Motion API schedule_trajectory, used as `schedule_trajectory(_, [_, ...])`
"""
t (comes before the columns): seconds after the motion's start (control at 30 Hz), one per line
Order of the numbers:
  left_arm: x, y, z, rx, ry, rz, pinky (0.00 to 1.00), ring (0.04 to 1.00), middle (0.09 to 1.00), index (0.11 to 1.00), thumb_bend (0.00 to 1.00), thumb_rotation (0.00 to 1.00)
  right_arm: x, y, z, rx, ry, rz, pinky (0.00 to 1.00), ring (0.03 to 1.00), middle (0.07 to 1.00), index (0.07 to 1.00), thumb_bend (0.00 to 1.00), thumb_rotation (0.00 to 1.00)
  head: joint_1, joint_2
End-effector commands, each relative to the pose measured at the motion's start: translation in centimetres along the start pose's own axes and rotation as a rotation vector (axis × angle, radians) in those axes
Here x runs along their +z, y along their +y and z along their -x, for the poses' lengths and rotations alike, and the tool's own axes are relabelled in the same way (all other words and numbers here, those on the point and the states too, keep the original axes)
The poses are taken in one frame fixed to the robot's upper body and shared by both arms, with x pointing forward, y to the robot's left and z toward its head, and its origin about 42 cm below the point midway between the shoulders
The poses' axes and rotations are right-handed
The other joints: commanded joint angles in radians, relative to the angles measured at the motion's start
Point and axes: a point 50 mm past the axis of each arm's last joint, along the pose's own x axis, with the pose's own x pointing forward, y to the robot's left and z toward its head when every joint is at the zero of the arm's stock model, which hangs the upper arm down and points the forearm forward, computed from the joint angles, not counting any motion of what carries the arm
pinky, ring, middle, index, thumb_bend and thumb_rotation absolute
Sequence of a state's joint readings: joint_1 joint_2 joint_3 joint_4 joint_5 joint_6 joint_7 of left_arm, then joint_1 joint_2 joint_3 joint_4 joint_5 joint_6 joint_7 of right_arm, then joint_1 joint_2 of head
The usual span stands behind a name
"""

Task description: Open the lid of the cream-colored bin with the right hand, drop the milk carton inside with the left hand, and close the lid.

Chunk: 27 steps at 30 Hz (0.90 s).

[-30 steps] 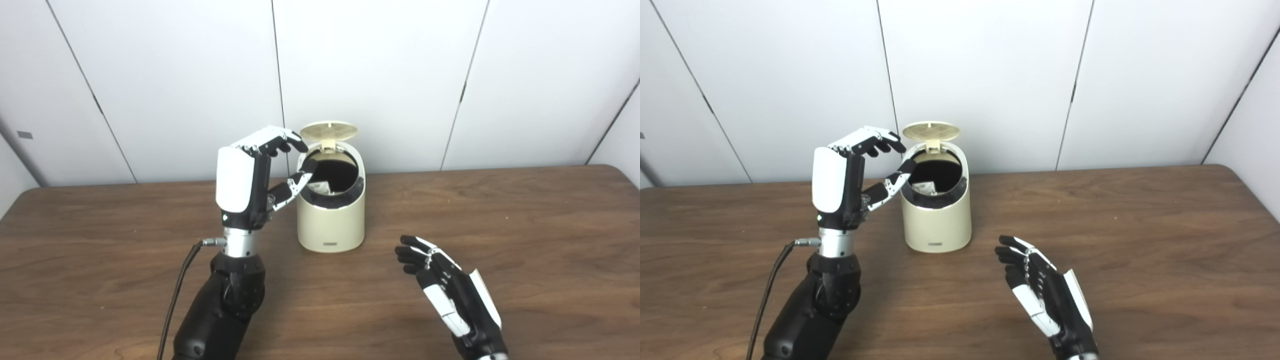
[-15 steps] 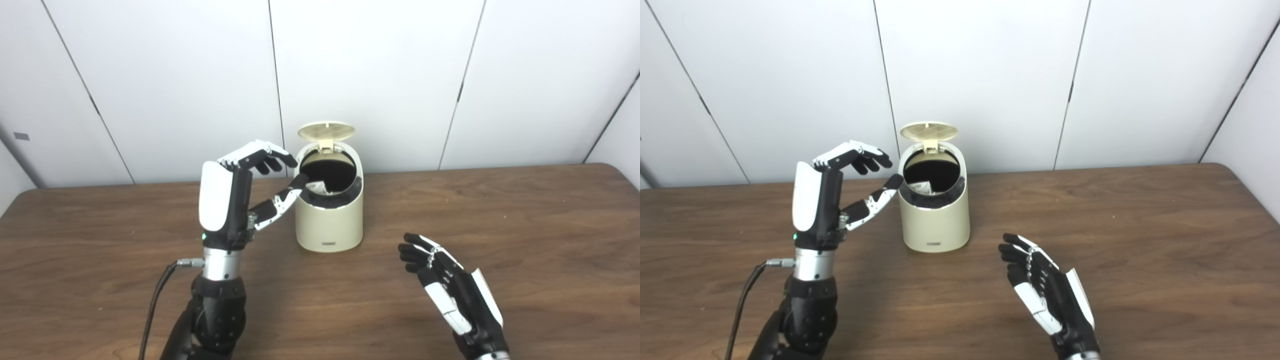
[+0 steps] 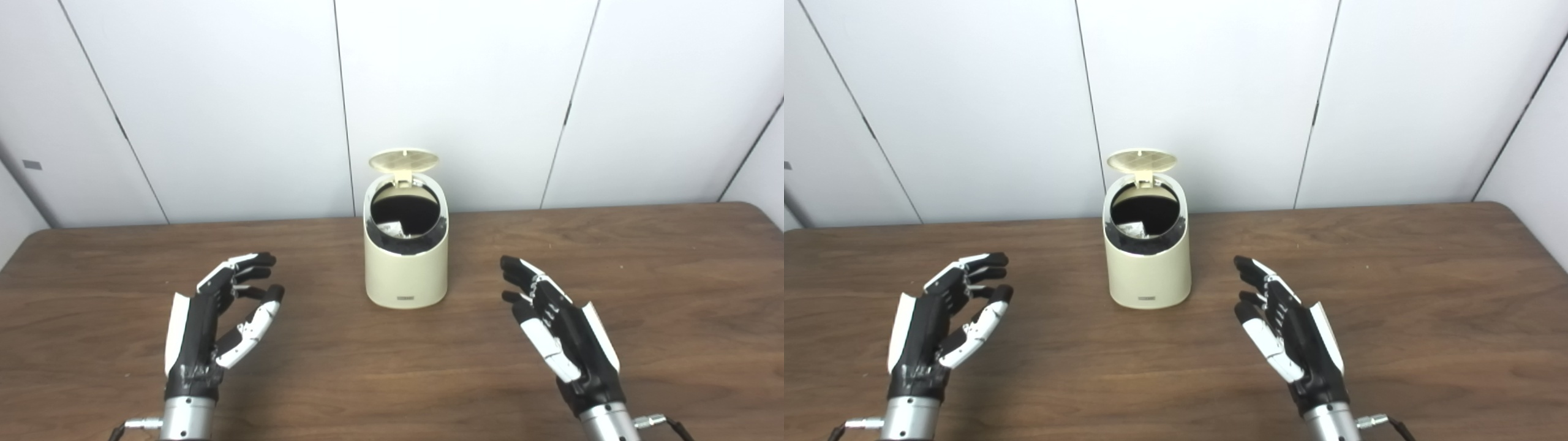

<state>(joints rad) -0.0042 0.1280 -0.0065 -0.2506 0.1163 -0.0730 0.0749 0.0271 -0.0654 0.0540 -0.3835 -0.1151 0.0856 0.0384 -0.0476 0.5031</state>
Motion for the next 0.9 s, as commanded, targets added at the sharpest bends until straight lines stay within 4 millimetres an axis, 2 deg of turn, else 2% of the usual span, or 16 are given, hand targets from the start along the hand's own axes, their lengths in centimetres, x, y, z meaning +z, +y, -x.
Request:
schedule_trajectory(0.0, [1.4, 0.1, -0.1, -0.015, -0.046, 0.040, 0.74, 0.807, 0.842, 0.875, 0.45, 0.58, 2.0, -0.5, -1.4, 0.010, -0.076, 0.042, 0.83, 0.905, 0.899, 0.850, 0.56, 0.79, -0.002, 0.004])
schedule_trajectory(0.07, [1.0, 0.0, 0.6, -0.046, 0.013, 0.052, 0.84, 0.876, 0.905, 0.936, 0.47, 0.68, 2.6, -0.7, -2.1, 0.020, -0.072, 0.071, 0.84, 0.909, 0.904, 0.861, 0.59, 0.80, -0.003, 0.005])
schedule_trajectory(0.2, [0.2, -0.4, 1.8, -0.101, 0.104, 0.070, 0.93, 0.957, 0.983, 0.995, 0.48, 0.74, 3.5, -1.1, -3.9, 0.027, -0.088, 0.204, 0.81, 0.892, 0.900, 0.870, 0.65, 0.85, -0.006, 0.008])
schedule_trajectory(0.27, [0.1, -0.8, 2.1, -0.116, 0.127, 0.066, 0.95, 0.971, 0.996, 0.999, 0.47, 0.76, 3.6, -1.3, -5.3, 0.022, -0.120, 0.257, 0.75, 0.873, 0.896, 0.872, 0.67, 0.86, -0.007, 0.008])
schedule_trajectory(0.37, [-0.2, -1.3, 2.5, -0.128, 0.147, 0.056, 0.95, 0.978, 0.997, 1.000, 0.47, 0.76, 4.2, -1.4, -7.8, 0.013, -0.147, 0.332, 0.88, 0.915, 0.919, 0.887, 0.69, 0.87, -0.007, 0.009])
schedule_trajectory(0.43, [-0.5, -1.7, 2.5, -0.134, 0.150, 0.048, 0.94, 0.975, 0.993, 1.000, 0.46, 0.76, 5.1, -1.3, -9.5, 0.023, -0.178, 0.368, 0.90, 0.927, 0.931, 0.898, 0.67, 0.87, -0.006, 0.007])
schedule_trajectory(0.57, [-0.8, -2.2, 2.6, -0.139, 0.159, 0.043, 0.97, 0.984, 0.996, 1.000, 0.47, 0.86, 6.9, -0.7, -12.9, 0.054, -0.227, 0.424, 0.85, 0.908, 0.935, 0.894, 0.63, 0.83, 0.000, 0.005])
schedule_trajectory(0.67, [-0.8, -2.4, 2.7, -0.131, 0.172, 0.042, 0.98, 0.986, 0.995, 1.000, 0.48, 0.89, 8.4, 0.0, -15.2, 0.072, -0.258, 0.488, 0.82, 0.900, 0.930, 0.892, 0.62, 0.82, 0.002, 0.002])
schedule_trajectory(0.87, [-0.8, -2.6, 3.0, -0.116, 0.181, 0.055, 0.98, 0.982, 0.998, 1.000, 0.50, 0.93, 10.4, 1.3, -19.1, 0.118, -0.305, 0.557, 0.84, 0.908, 0.918, 0.904, 0.62, 0.77, 0.004, -0.002])
